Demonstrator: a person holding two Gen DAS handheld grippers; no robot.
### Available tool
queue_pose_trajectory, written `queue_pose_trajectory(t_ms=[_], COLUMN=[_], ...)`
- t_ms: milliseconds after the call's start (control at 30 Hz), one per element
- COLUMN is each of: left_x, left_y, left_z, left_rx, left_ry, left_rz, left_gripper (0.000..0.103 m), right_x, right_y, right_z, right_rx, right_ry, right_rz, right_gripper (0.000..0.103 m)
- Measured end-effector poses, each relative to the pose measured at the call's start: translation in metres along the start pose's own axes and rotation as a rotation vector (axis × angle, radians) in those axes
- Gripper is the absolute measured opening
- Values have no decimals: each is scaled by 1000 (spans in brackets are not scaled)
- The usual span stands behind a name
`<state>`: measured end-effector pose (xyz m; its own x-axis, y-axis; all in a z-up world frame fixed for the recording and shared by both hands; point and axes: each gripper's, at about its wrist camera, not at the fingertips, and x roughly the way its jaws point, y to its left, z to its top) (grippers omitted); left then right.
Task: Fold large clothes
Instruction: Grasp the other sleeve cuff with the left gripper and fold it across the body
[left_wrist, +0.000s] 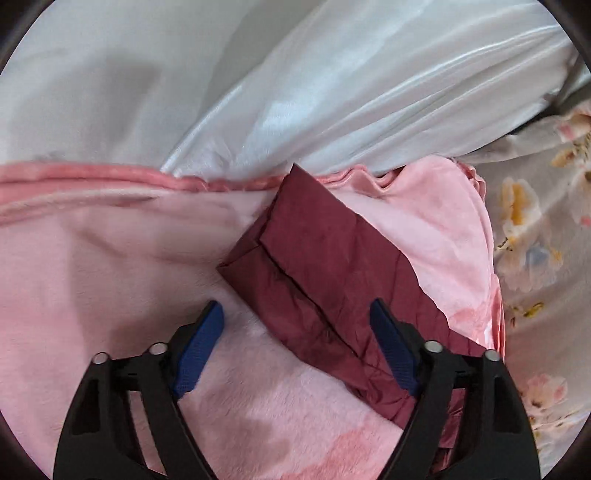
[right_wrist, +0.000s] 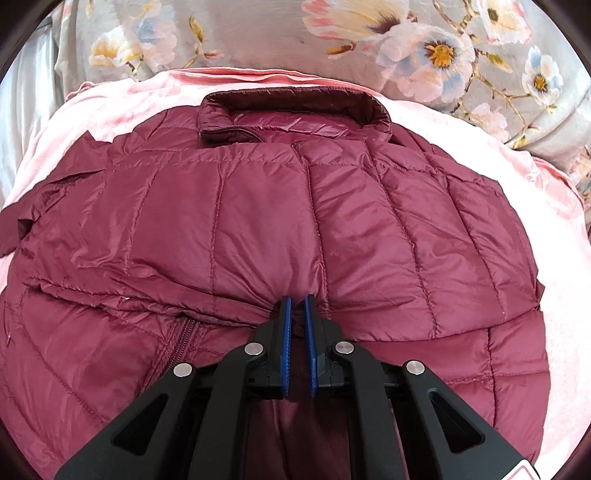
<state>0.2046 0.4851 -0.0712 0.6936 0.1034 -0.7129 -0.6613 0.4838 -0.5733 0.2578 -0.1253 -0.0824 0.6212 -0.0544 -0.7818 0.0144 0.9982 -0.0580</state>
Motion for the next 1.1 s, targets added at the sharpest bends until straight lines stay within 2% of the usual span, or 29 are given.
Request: queue_pose_trajectory(t_ms=[33,100,133,233,333,400,600,667,800,1000,1100], left_x=[1,9,11,-9,-48,-70,-150,-169,-195,-224,-232], left_y=[-6,-18,-21,-43,-90,-117,-212,-240,-288,-344,-379], left_z=[0,4,4,8,5,2,-11,-17,-35,-76,-116], left_rx=[12,48,57,148,282,341,535,580,649,746,825], left_ry=[-7,25,32,-17,-103,-143,-266,-289,-310,-285,-252], left_rz=[0,-13,-16,-30,-77,-114,-250,-293,-381,-507,-563], left_gripper=[62,15,7,3,2,2,2,2,2,2,2], right_x=[-2,-12,-19,-37,-40,-33,-6,5,27,26,2], right_y=[3,10,14,41,83,108,162,178,205,213,193], right_z=[2,8,12,27,44,54,67,70,65,56,44], right_rx=[-11,-9,2,11,-28,-27,22,43,39,32,62], right_ry=[1,-14,-25,-65,-65,-44,11,37,99,82,45], right_rz=[-15,-27,0,121,243,334,496,517,506,490,504], right_gripper=[9,13,13,13,13,12,11,11,9,8,8])
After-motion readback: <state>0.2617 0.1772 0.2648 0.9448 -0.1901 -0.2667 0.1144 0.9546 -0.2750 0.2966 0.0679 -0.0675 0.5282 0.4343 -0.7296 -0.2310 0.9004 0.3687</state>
